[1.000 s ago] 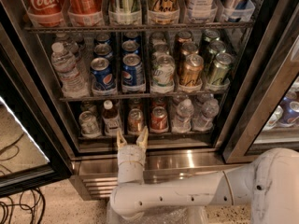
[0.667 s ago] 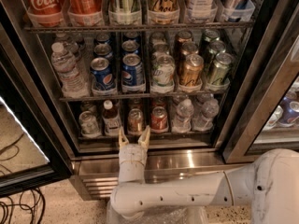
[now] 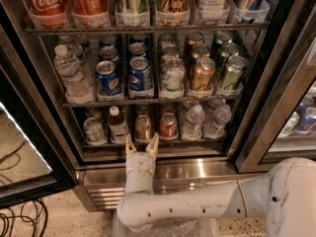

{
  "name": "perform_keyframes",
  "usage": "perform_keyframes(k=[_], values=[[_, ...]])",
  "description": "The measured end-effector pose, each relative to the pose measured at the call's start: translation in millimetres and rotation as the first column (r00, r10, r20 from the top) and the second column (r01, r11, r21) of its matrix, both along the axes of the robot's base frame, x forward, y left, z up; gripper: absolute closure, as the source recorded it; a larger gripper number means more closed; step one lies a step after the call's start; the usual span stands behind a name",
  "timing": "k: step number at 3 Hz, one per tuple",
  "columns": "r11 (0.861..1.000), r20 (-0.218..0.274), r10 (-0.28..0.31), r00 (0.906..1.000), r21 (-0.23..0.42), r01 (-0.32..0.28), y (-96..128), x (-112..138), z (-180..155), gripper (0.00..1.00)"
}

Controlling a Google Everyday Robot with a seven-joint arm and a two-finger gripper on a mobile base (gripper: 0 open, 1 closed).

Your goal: Pick orange can from bottom shelf of fridge

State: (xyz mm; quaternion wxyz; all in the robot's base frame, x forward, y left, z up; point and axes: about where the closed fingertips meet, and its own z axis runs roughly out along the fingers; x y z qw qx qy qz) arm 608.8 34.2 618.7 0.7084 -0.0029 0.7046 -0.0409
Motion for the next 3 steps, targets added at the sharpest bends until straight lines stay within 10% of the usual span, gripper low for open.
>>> perform_keyframes(k=[3], values=[[1.000, 0.006, -0.007, 1.0000, -0.020, 0.007, -14, 34, -5, 0.29]])
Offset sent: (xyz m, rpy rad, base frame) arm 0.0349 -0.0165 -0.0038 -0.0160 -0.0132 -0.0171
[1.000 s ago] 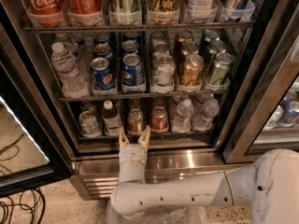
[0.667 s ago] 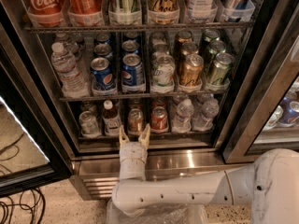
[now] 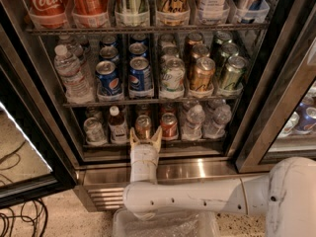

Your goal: Pick orange can from bottom shelf of fridge

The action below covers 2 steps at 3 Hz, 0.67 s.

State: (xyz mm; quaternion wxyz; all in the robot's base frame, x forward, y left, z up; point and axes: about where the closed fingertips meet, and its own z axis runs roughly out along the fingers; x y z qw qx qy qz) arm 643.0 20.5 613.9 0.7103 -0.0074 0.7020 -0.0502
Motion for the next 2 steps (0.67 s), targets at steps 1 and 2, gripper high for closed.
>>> perform_keyframes(k=[1, 2], values=[[1.000, -0.008, 0.003, 1.0000, -0.002, -0.003, -2.6, 12.7, -4.1, 0.35], [1.000, -0.007, 0.008, 0.9999, -0.001, -0.008, -1.0, 16.9, -4.5, 0.36]])
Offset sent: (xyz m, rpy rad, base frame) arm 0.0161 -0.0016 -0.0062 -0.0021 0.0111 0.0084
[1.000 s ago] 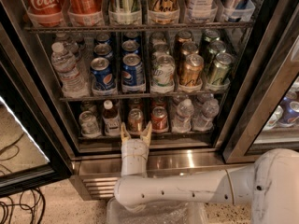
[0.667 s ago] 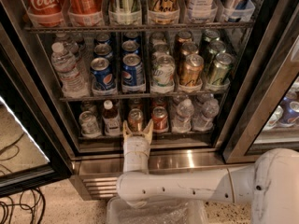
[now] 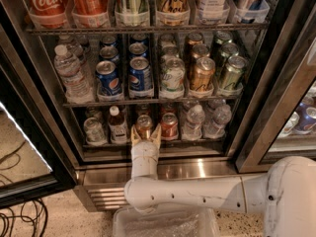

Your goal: Pick orange can from bottom shelf of fridge

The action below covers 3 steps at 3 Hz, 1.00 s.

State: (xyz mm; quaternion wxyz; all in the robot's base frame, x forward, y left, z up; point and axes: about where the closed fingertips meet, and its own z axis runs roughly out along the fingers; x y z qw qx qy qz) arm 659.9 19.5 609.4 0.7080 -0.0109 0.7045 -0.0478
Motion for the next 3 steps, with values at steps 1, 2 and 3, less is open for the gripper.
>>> perform_keyframes(k=[1, 2, 3], values=[[1.000, 0.009, 0.027, 0.9996, 0.004, -0.027, 9.6, 13.8, 1.0, 0.36], [0.999, 0.013, 0.032, 0.9994, 0.005, -0.032, 12.3, 19.9, 0.9, 0.37], [0.999, 0.013, 0.032, 0.9994, 0.005, -0.032, 12.3, 19.9, 0.9, 0.56]])
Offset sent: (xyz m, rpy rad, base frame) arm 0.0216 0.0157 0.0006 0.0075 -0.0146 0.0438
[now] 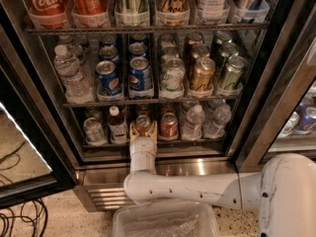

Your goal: Pick orange can from bottom shelf of fridge

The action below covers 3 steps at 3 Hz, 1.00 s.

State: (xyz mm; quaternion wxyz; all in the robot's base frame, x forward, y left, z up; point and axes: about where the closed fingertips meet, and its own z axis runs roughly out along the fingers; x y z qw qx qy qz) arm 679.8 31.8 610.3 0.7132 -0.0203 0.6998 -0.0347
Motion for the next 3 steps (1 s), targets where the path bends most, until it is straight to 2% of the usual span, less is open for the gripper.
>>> perform_keyframes(k=[2, 3], values=[[1.000, 0.019, -0.002, 0.9998, -0.010, 0.003, -3, -2, 10, 0.99], [1.000, 0.074, 0.003, 0.9972, -0.020, -0.002, -10, -4, 39, 1.00]])
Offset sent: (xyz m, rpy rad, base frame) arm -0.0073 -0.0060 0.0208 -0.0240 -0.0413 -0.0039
